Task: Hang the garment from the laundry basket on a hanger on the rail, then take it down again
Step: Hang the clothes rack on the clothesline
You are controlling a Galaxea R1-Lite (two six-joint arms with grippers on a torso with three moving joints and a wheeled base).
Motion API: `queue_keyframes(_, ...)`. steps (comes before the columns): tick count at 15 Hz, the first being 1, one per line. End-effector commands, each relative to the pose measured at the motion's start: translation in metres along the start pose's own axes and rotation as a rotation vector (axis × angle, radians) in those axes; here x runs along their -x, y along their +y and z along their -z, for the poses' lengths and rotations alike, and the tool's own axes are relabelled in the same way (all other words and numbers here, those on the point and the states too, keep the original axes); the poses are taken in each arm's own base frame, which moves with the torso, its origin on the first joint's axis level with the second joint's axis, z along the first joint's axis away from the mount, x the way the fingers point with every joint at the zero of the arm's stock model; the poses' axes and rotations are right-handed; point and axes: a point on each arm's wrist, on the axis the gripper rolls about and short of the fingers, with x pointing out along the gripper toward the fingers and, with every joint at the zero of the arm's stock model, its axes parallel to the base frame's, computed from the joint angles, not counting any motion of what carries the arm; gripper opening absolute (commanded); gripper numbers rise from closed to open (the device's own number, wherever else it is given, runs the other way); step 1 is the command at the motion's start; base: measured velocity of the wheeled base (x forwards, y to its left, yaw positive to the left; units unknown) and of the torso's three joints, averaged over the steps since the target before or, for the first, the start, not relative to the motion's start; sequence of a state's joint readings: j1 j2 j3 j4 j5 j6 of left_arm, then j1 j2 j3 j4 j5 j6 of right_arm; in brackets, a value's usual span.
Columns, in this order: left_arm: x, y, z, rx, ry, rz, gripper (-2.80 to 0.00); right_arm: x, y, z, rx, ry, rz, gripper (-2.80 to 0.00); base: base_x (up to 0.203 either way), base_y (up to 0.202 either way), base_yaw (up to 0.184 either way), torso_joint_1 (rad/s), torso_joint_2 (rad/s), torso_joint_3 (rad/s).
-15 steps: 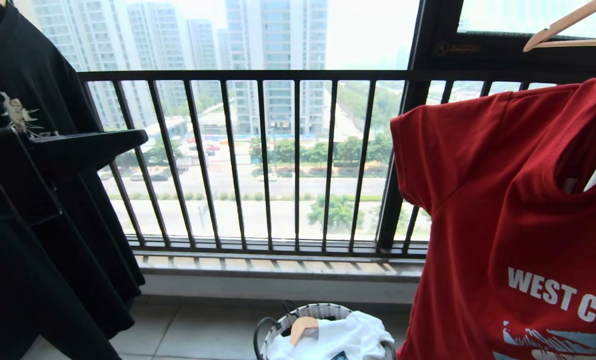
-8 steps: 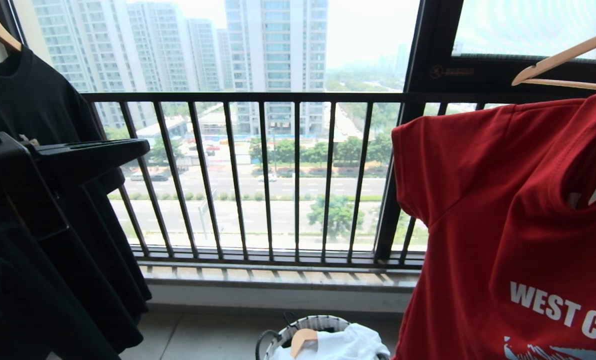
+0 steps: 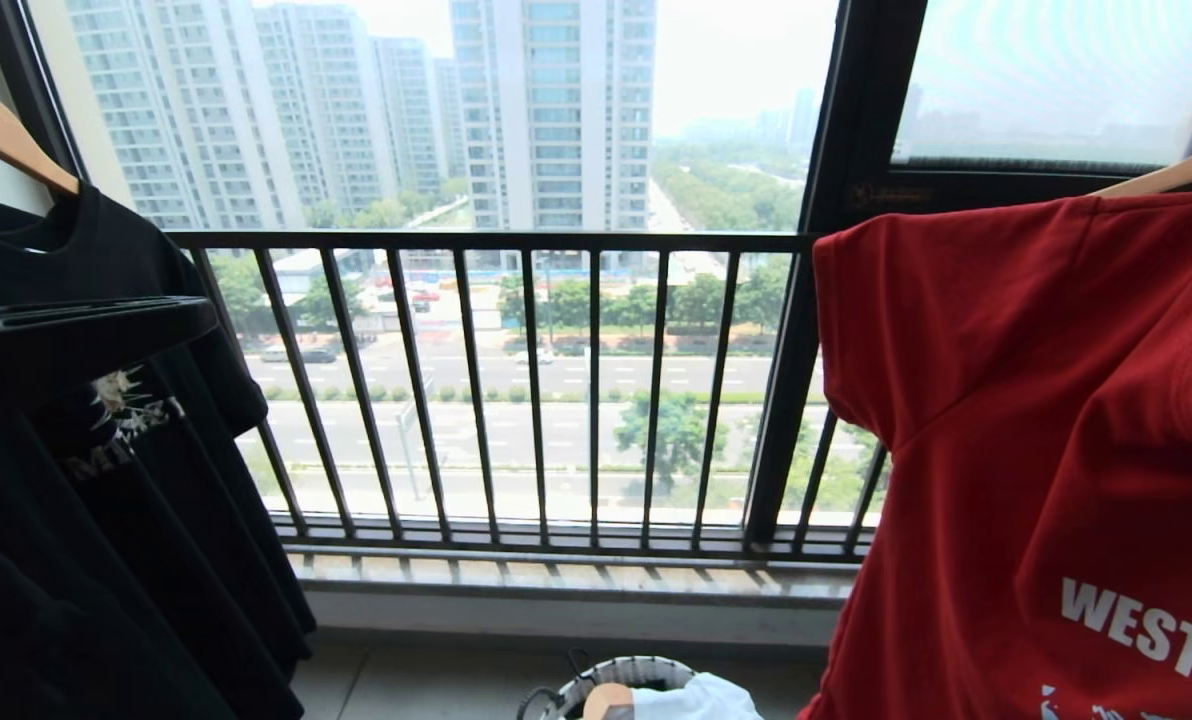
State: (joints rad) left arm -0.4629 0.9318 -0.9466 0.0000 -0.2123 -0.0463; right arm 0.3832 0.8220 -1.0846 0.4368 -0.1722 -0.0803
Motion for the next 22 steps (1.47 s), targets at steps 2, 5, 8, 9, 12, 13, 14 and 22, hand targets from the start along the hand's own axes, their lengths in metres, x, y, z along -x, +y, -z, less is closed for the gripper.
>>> queue_keyframes(2, 0.009, -0.004, -0.002, -0.003, -0.024, 0.041, -2.8, 0.006, -0.001, 0.004, -0.001, -0.009, 0.0, -2.8, 0.0, 0.0, 0.0, 0.271, -0.6, -0.333)
queue_keyframes(5, 0.011, -0.004, -0.002, -0.005, -0.025, 0.044, -2.8, 0.005, 0.0, 0.01, 0.002, 0.007, -0.001, -2.8, 0.0, 0.0, 0.0, 0.24, -0.52, -0.28)
queue_keyframes(8, 0.011, -0.004, -0.001, -0.005, -0.025, 0.044, -2.8, 0.005, 0.001, 0.018, 0.005, 0.024, -0.004, -2.8, 0.0, 0.0, 0.0, 0.177, -0.37, -0.198)
queue_keyframes(9, 0.01, -0.004, -0.001, -0.005, -0.024, 0.044, -2.8, 0.005, 0.001, 0.018, 0.005, 0.025, -0.004, -2.8, 0.0, 0.0, 0.0, 0.164, -0.35, -0.188)
queue_keyframes(12, 0.01, -0.004, -0.001, -0.004, -0.022, 0.044, -2.8, 0.006, 0.001, 0.018, 0.005, 0.022, -0.004, -2.8, 0.0, 0.0, 0.0, 0.162, -0.33, -0.18)
queue_keyframes(13, 0.01, -0.004, -0.001, -0.004, -0.022, 0.044, -2.8, 0.005, 0.001, 0.018, 0.005, 0.023, -0.004, -2.8, 0.0, 0.0, 0.0, 0.163, -0.33, -0.188)
queue_keyframes(14, 0.01, -0.004, -0.001, -0.004, -0.023, 0.042, -2.8, 0.006, 0.0, 0.019, 0.005, 0.02, -0.004, -2.8, 0.0, 0.0, 0.0, 0.155, -0.32, -0.168)
queue_keyframes(22, 0.009, -0.003, 0.0, -0.003, -0.015, 0.042, -2.8, 0.006, 0.001, 0.018, -0.025, 0.018, -0.043, -2.8, 0.0, 0.0, 0.0, 0.089, -0.19, -0.092)
